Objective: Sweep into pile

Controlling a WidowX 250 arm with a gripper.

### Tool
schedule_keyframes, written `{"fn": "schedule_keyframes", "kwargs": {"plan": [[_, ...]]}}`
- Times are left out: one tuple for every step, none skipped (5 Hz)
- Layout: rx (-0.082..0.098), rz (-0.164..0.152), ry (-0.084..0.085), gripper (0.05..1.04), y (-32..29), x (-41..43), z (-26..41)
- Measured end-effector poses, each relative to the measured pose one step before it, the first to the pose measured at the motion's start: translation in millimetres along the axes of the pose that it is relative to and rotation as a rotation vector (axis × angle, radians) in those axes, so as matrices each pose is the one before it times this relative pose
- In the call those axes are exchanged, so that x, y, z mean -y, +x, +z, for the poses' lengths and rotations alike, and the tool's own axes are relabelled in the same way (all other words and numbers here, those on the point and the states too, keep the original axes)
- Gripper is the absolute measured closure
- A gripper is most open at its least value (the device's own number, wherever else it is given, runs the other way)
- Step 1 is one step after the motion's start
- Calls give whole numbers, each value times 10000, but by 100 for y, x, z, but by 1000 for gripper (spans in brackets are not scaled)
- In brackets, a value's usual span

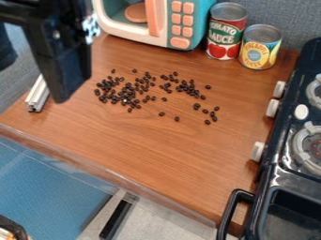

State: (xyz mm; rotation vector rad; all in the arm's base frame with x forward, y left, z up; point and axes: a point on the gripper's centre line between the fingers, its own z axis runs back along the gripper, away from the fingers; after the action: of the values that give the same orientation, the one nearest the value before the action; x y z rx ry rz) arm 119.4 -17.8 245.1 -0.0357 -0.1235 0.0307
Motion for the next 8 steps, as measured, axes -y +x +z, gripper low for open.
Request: {"fn": "schedule_keyframes", "kwargs": {"plan": [[-69,-92,-66,83,-9,-10,-244],[-308,800,-727,83,1332,-3948,-2629],[69,334,-373,83,1508,-2443,-2867],[233,476,112,83,1833,-2911,-2101],[293,209,350,83,1821,-1805,-2078],[572,256,753,83,2278,-1763,-1907],[-250,410,160,83,3004,-1621,-2733],[103,391,198,83,2395,-1767,-1803]]}}
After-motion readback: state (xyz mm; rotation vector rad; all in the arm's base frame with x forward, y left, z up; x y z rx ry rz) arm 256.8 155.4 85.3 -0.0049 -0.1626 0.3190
